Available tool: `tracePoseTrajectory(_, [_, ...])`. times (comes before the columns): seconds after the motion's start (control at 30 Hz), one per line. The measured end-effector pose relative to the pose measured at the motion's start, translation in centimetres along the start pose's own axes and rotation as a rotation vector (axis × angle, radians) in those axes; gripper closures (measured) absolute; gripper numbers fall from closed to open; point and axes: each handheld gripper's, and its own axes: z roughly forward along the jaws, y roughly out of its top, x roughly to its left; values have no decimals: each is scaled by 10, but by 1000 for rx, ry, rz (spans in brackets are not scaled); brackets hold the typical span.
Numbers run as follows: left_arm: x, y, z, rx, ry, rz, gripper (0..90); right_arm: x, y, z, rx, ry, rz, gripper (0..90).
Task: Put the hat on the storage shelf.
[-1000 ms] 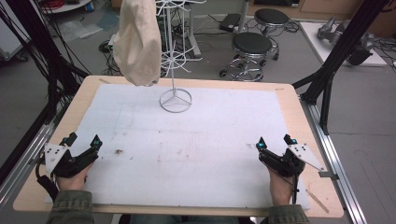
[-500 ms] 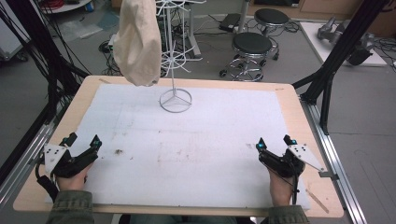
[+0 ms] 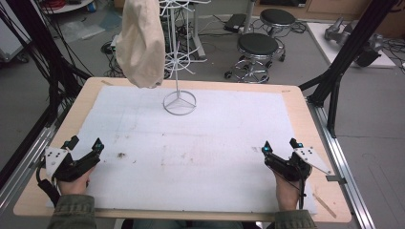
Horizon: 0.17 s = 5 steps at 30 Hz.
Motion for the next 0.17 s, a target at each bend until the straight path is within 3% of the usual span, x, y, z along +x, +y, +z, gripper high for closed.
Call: tracePoseTrajectory(0.17, [0, 0, 0, -1, -2, -3, 194, 0, 0, 1, 8, 1, 5, 61])
